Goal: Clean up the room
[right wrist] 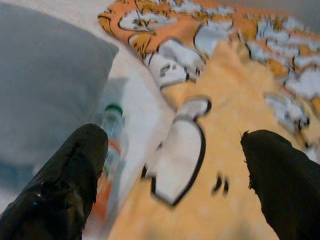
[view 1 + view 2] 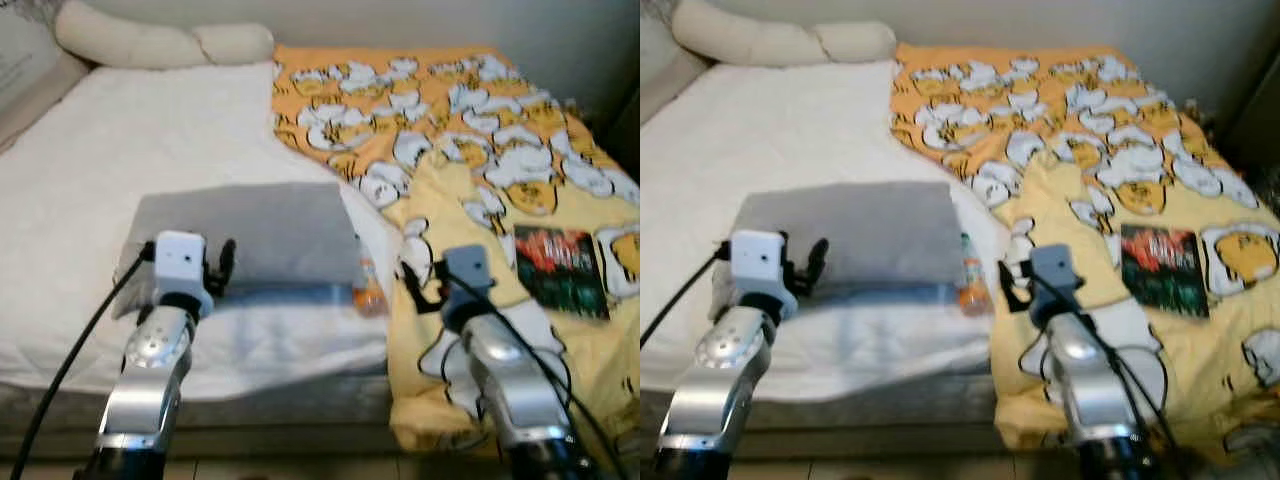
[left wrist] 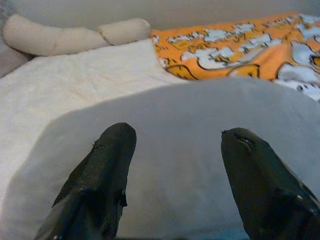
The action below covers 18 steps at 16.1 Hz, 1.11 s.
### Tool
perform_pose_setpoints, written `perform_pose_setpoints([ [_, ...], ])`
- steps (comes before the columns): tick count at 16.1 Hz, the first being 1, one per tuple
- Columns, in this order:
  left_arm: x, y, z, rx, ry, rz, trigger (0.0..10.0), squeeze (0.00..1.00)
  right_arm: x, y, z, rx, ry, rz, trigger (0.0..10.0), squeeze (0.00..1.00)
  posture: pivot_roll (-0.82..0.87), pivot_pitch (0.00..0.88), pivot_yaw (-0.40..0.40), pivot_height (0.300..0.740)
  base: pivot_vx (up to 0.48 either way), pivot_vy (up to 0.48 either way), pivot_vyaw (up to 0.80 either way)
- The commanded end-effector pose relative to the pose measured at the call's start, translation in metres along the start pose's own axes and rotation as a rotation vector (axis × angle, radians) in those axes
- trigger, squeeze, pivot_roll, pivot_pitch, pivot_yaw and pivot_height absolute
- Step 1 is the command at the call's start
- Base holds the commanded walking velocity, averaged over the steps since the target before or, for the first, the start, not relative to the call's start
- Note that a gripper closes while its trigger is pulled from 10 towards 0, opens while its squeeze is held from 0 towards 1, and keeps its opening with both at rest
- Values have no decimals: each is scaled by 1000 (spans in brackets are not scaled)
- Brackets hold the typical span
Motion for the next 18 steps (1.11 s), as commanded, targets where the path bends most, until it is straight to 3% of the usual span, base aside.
perform_pose_setpoints([
  [1,-10,-2,-1,-10,23,29,10000,0,-15,2,5,11,-10,52,10000,0,67,0,15,740,349,0,800],
  [3,-5,-4,4,3,55,-57,10000,0,-4,1,2,-33,19,1,10000,0,65,0,13,740,133,0,0],
  [6,3,-12,2,-9,103,-203,10000,0,7,-3,-8,-130,-32,14,10000,0,72,0,9,740,0,0,0],
  [8,4,-16,1,-10,114,-279,10000,0,9,-8,-14,-192,-59,75,10000,0,78,0,7,740,0,0,0],
  [11,1,-21,-4,-47,156,-389,10000,0,9,-11,-18,-273,-23,134,10000,0,81,0,10,740,0,0,0],
  [12,1,-26,-8,-72,185,-468,10000,0,11,-7,-26,-335,-30,141,10000,0,81,0,14,740,0,0,0],
  [14,3,-30,-9,-90,222,-564,10000,0,14,8,-35,-392,-9,107,10000,1000,87,0,22,740,0,0,0],
  [16,6,-31,-8,-93,237,-616,10000,0,11,22,-39,-420,13,90,10000,1000,91,0,23,740,0,0,0],
  [17,6,-31,-7,-99,261,-659,10000,0,1,37,-41,-427,45,112,10000,1000,113,0,36,740,0,0,0],
  [18,5,-32,-6,-107,273,-685,10000,0,-9,45,-42,-440,93,150,10000,98,124,0,42,740,0,0,0],
])
Point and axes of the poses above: a point about 5 cm out from each wrist's last joint towards the gripper, its own y axis pointing out of the wrist towards the gripper, its own z axis along the axis of the wrist's last joint, x = y × z, the point moved 2 cm from there along y, pointing out of the wrist towards the gripper, and after that the axes turned 9 degrees about y, right-handed, at the moved point
